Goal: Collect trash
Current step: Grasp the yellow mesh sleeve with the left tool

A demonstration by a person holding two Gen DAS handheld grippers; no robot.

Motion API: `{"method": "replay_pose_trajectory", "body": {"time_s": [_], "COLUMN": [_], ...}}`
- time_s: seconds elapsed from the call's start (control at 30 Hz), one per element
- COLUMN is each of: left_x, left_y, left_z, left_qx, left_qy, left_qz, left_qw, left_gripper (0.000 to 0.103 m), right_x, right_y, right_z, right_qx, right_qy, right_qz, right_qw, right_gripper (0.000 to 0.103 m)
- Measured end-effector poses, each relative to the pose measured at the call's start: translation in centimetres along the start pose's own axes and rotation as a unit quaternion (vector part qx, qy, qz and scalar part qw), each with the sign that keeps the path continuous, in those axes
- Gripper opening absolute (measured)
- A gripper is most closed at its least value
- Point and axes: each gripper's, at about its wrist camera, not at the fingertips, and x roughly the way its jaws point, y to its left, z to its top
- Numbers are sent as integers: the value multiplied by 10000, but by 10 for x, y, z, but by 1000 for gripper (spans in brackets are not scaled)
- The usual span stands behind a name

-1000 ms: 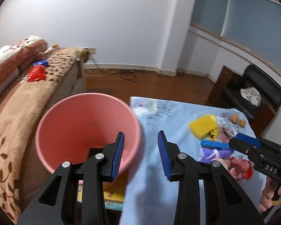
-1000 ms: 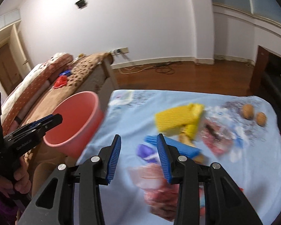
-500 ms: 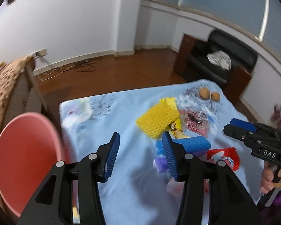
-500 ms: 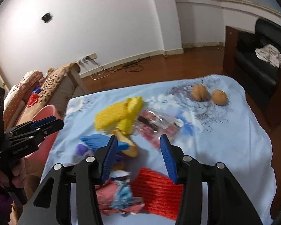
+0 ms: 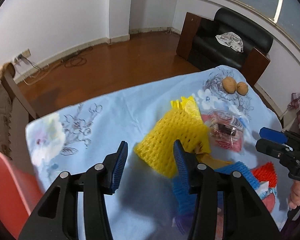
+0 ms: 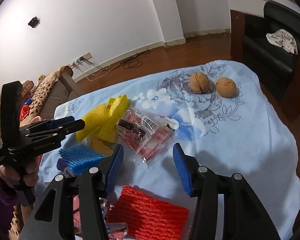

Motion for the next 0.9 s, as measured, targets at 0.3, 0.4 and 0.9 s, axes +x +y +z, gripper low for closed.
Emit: {"method": "replay_pose_trajectory", "body": {"time_s": [0.3, 0.4, 0.9], "left_x": [8, 3, -57], "left_y": [3, 7, 10], "left_z": [-9, -12, -30], "left_qx": [-182, -308, -620], "left_qy": [-73, -164, -869], "left_qz": [-152, -109, 136], "left_qw": [9997, 9993, 9942], "left_gripper": [19, 9, 7], "right_x": [11, 14, 39], "right_y": [-1, -1, 0], "right_z": [2, 4, 19], "right_qx": [42, 78, 223], "right_qy": [148, 186, 425], "right_qz": [-8, -3, 131], "right_qw": [9999, 9998, 9988], "right_gripper": [51, 51, 50]}}
